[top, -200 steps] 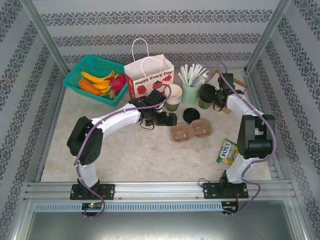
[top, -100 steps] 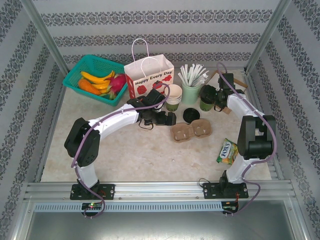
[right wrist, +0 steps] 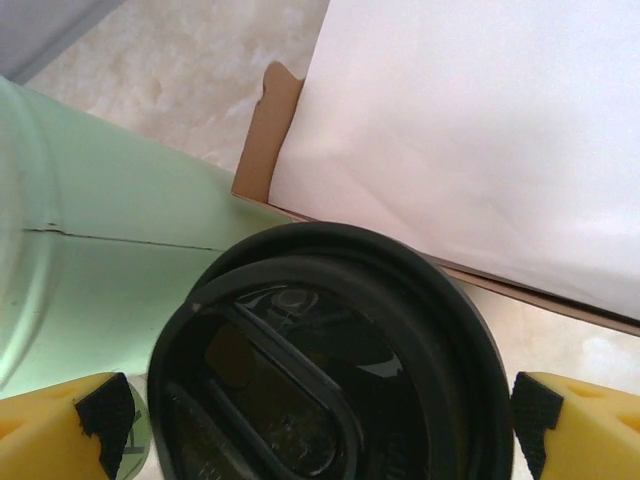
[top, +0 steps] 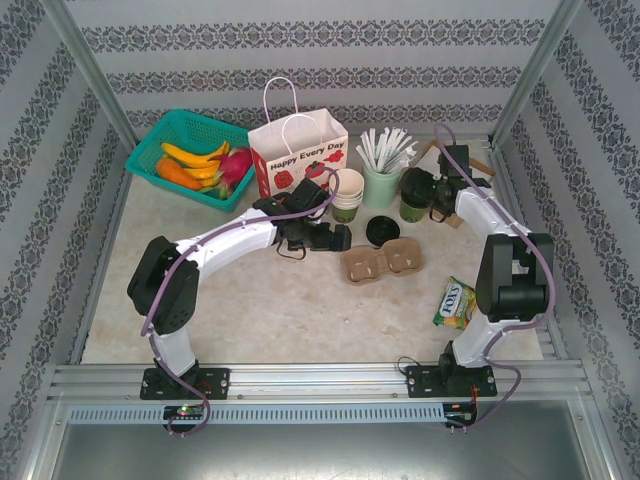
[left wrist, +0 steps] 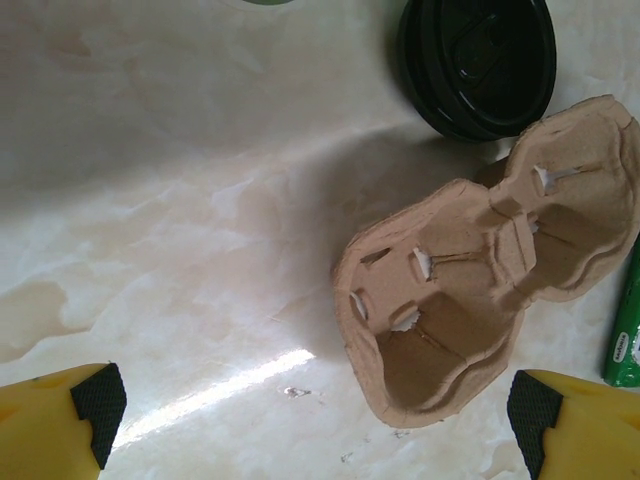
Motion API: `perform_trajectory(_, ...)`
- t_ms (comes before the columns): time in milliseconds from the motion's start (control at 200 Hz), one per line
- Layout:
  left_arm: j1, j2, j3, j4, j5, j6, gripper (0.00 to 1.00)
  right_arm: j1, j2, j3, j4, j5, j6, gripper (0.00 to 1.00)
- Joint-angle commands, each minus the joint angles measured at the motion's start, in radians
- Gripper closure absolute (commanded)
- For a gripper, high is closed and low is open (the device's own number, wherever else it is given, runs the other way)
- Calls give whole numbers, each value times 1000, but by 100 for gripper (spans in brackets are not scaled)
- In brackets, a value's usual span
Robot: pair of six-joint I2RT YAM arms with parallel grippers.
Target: Pack the takeout coffee
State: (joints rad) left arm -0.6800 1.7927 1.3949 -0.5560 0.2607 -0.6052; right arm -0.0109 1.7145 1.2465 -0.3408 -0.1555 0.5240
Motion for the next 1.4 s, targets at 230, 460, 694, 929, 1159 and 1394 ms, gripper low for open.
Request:
perform_trajectory(230,-3,-300,-154,150,-193,61,0,-6,-210,-45,-54,131,-25,2)
perform_trajectory(460,65,-464,-128,84,-339,13,0,-6,-386,-155,-88,264,27,2)
perform_trajectory(694,250,-425,104,-201,-299,-161,0,-1,-575,-316,-34,277,143,2)
perform_trajectory(929,396,-242,331,-309,-173,-130,5,-3,-647,-354,15,199,58,2)
perform_trajectory(1159,397,62,718,-550,-213,-34,24,-1,-665,-340,33,117,93,2)
perform_trajectory(1394,398,166,807,-569,-265,13,43,-1,-715,-364,48,91,89,2)
